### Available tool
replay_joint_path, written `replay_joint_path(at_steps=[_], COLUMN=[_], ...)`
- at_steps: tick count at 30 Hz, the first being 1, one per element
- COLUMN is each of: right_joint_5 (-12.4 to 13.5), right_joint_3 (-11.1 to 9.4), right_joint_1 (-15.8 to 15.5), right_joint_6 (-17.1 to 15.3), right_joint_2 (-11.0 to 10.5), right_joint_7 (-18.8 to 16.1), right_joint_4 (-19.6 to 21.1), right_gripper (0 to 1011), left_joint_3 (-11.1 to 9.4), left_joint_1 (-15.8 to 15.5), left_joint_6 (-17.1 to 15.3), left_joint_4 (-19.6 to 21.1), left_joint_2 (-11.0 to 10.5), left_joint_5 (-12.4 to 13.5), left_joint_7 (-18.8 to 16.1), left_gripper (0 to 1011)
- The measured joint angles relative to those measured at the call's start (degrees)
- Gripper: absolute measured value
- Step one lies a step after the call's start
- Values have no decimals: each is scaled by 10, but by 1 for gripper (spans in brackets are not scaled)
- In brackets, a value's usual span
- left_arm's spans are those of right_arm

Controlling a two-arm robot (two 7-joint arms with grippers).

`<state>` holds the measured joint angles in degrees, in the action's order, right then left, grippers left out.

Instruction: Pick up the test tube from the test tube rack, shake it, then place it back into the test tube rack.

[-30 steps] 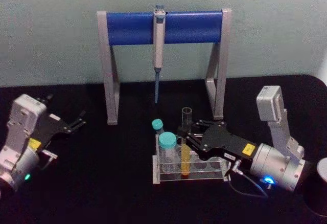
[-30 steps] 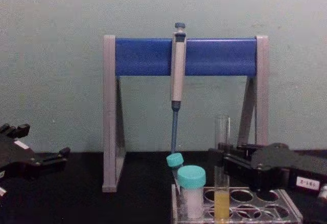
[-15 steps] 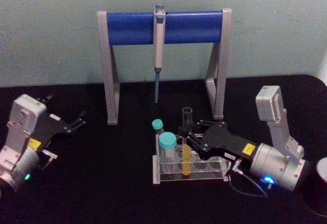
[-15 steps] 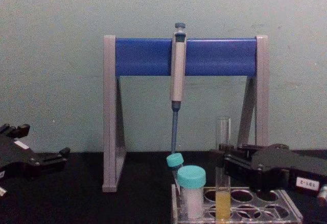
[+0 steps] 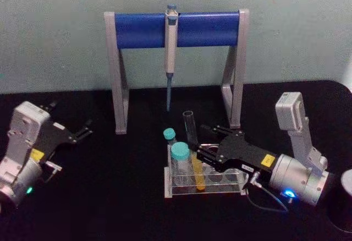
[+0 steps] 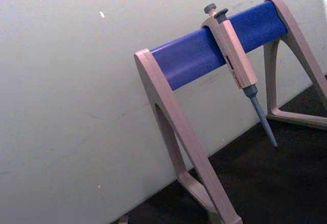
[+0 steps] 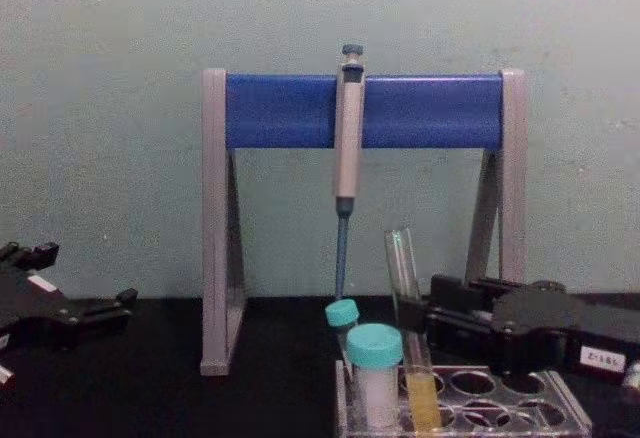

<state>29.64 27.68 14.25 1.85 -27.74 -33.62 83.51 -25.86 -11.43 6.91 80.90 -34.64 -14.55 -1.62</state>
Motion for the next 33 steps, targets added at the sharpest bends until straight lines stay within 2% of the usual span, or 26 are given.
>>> replay_joint_path(at_steps=[2,5,6,8,10,16,33], right_joint_5=[0,0,0,0,1,1,4], right_joint_3=[0,0,0,0,0,0,-4], right_joint_1=[0,0,0,0,0,0,1], right_joint_6=[0,0,0,0,0,1,9], right_joint_2=[0,0,0,0,0,0,0], right_joint_7=[0,0,0,0,0,0,-4], right_joint_4=[0,0,0,0,0,0,7], right_gripper=[604,666,726,758,840,999,1000], left_joint_3=[0,0,0,0,0,0,0], left_joint_1=[0,0,0,0,0,0,0], left_joint_6=[0,0,0,0,0,0,0], left_joint_4=[0,0,0,0,0,0,0], left_joint_2=[0,0,0,0,0,0,0], left_joint_5=[0,0,0,0,0,0,0], left_joint_7=[0,0,0,0,0,0,0], left_gripper=[1001,1001,1001,1001,1001,1001,1001])
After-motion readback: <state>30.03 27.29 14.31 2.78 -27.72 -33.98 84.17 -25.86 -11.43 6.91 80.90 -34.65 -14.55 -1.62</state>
